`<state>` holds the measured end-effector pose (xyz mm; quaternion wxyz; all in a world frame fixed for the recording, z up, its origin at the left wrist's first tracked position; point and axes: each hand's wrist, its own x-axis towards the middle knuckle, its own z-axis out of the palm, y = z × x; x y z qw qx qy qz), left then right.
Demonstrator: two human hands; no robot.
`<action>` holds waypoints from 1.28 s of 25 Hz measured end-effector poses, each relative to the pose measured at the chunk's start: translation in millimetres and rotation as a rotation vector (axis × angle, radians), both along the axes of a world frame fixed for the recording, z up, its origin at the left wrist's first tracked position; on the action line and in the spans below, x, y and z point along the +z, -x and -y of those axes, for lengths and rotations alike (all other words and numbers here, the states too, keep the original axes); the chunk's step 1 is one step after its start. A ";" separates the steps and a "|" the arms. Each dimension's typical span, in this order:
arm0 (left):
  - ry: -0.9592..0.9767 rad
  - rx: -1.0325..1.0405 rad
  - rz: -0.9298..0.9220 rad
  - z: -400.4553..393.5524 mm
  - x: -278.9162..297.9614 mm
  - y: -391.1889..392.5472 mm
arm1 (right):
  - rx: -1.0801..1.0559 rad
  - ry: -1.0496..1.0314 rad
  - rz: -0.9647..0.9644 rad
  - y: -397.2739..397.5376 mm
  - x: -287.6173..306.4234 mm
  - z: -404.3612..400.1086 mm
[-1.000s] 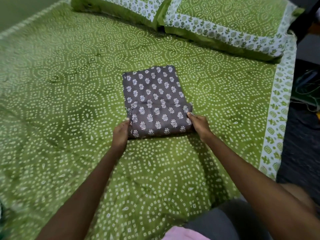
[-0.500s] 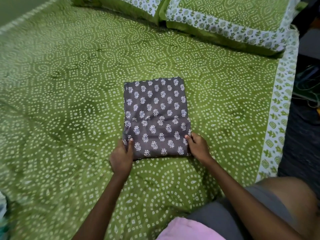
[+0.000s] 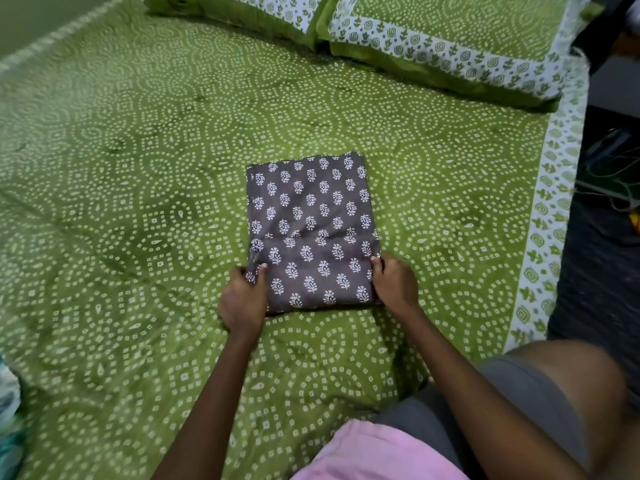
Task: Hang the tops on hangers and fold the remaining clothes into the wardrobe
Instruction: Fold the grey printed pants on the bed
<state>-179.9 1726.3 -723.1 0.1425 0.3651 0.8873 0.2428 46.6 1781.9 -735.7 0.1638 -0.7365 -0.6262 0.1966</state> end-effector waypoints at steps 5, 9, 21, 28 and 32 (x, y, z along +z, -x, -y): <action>-0.624 -0.746 -0.105 -8.1 6.5 -13.6 | 0.378 -0.275 -0.107 39.8 18.2 18.8; -0.108 -0.974 -0.244 -26.1 -32.9 -18.3 | 0.731 0.017 0.133 75.6 -18.9 28.6; 0.054 -1.291 -0.333 -58.2 -36.2 80.9 | 0.499 -0.040 0.208 8.1 -33.0 -29.2; -0.016 -1.423 -0.060 -63.5 -27.2 115.7 | 0.748 -0.125 0.208 -81.1 -13.3 -18.3; -0.037 -1.484 -0.242 -68.3 -32.1 113.9 | 0.850 -0.105 0.366 -79.5 -16.0 -40.1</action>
